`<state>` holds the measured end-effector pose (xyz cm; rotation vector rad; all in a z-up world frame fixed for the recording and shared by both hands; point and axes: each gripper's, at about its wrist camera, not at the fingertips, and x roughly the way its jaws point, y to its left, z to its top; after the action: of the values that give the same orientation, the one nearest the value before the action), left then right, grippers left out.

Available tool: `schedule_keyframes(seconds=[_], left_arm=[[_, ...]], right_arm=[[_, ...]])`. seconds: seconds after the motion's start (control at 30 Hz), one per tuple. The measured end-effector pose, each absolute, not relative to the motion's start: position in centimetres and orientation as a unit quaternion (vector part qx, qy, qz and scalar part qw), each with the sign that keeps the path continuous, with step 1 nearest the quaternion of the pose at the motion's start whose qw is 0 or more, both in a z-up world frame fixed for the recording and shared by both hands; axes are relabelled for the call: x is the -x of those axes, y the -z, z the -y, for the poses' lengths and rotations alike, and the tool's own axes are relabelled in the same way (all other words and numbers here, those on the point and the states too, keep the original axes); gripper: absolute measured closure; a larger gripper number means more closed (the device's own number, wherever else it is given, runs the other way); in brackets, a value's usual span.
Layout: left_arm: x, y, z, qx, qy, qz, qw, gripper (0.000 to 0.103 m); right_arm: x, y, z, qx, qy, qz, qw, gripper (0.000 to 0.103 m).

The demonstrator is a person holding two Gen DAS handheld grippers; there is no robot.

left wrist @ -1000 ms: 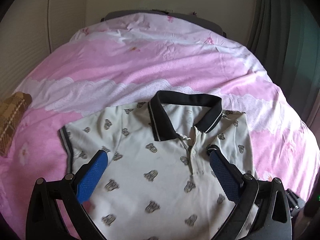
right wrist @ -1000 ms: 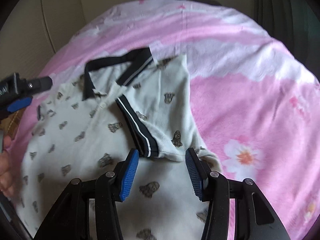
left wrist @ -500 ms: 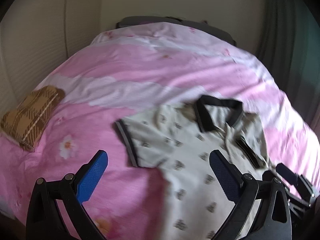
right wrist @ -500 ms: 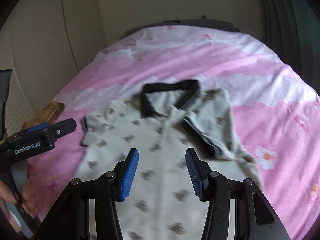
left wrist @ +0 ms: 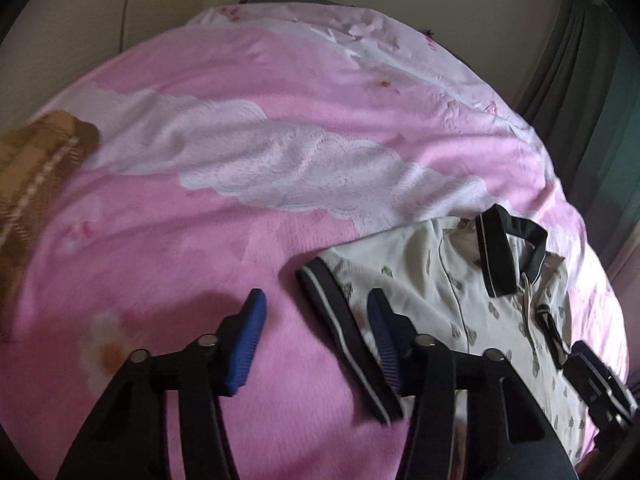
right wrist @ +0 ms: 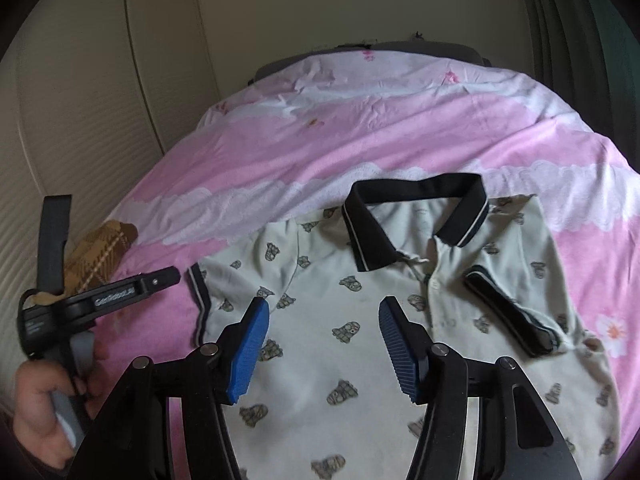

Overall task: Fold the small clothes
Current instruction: 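Move the left gripper to the other sleeve hem and grasp it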

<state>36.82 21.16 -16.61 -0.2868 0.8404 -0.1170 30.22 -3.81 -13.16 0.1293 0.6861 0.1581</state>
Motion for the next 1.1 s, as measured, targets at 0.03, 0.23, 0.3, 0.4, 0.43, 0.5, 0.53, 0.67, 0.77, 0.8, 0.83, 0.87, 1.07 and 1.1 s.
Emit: schedule_keyframes(seconds=[0.03, 0.23, 0.3, 0.4, 0.43, 0.5, 0.53, 0.67, 0.77, 0.8, 0.83, 0.87, 1.07, 1.1], left_arm=[[-37.4, 17.1, -21.2, 0.140, 0.061, -0.409, 0.900, 0.055], [-39.3, 18.4, -21.6, 0.145, 0.078, -0.405, 0.899, 0.055], [-39.5, 18.9, -21.9, 0.159, 0.089, -0.402, 0.897, 0.057], [-39.4, 19.6, -21.4, 0.162, 0.110, -0.395, 0.897, 0.066], [-39.4, 19.7, -21.2, 0.159, 0.115, -0.397, 0.897, 0.070], [-39.3, 19.7, -20.9, 0.154, 0.119, -0.397, 0.897, 0.077], [-39.3, 19.7, -20.9, 0.157, 0.119, -0.397, 0.897, 0.082], [-39.0, 19.1, -21.5, 0.181, 0.124, -0.392, 0.894, 0.095], [-38.2, 17.6, -20.8, 0.161, 0.115, -0.386, 0.901, 0.097], [-37.9, 17.0, -20.5, 0.157, 0.115, -0.384, 0.903, 0.097], [-37.6, 16.2, -20.2, 0.151, 0.116, -0.380, 0.905, 0.097], [-37.3, 15.3, -19.7, 0.143, 0.115, -0.376, 0.908, 0.097], [-36.3, 10.1, -15.1, 0.090, 0.109, -0.379, 0.914, 0.097], [-36.2, 9.4, -13.9, 0.078, 0.110, -0.380, 0.915, 0.097]], right_arm=[[-30.6, 13.5, 3.8, -0.062, -0.076, -0.339, 0.936, 0.045], [-31.6, 14.5, 3.7, -0.065, -0.068, -0.343, 0.934, 0.045], [-31.7, 14.8, 3.6, -0.060, -0.067, -0.345, 0.934, 0.045], [-31.7, 14.9, 3.6, -0.059, -0.065, -0.346, 0.934, 0.045], [-31.6, 14.9, 3.6, -0.060, -0.064, -0.346, 0.934, 0.045], [-31.4, 14.7, 3.8, -0.061, -0.062, -0.344, 0.935, 0.045], [-31.3, 14.6, 3.9, -0.061, -0.061, -0.344, 0.935, 0.045], [-31.0, 14.3, 4.5, -0.065, -0.058, -0.342, 0.936, 0.045], [-30.6, 14.0, 5.0, -0.067, -0.056, -0.339, 0.937, 0.045], [-30.4, 13.8, 5.4, -0.069, -0.056, -0.338, 0.937, 0.045], [-30.2, 13.7, 5.7, -0.071, -0.056, -0.337, 0.937, 0.045], [-29.9, 13.5, 6.0, -0.074, -0.054, -0.335, 0.938, 0.045], [-28.4, 12.4, 9.4, -0.089, -0.038, -0.323, 0.941, 0.045], [-28.2, 12.2, 10.1, -0.094, -0.036, -0.321, 0.942, 0.045]])
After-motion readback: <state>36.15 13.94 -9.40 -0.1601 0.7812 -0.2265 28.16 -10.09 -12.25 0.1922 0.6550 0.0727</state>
